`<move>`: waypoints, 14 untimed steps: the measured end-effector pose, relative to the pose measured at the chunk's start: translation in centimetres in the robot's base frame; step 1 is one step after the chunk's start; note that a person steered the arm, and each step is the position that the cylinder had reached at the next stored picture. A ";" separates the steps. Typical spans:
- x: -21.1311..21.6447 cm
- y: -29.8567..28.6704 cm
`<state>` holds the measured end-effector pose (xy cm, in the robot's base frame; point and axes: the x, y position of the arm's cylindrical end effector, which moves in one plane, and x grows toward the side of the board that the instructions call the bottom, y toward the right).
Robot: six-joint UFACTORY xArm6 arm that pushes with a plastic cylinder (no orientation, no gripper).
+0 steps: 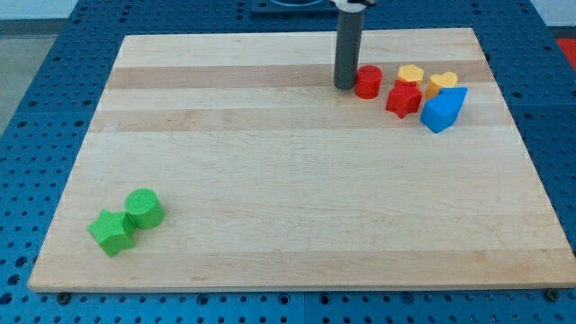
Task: Slide green star along with green circle towards the center
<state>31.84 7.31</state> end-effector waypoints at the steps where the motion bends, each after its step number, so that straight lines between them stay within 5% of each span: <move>1: 0.0 0.5; 4: 1.7 -1.8; 7: 11.6 -18.2; 11: 18.9 -35.2; 14: 26.9 -37.2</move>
<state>58.74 -29.84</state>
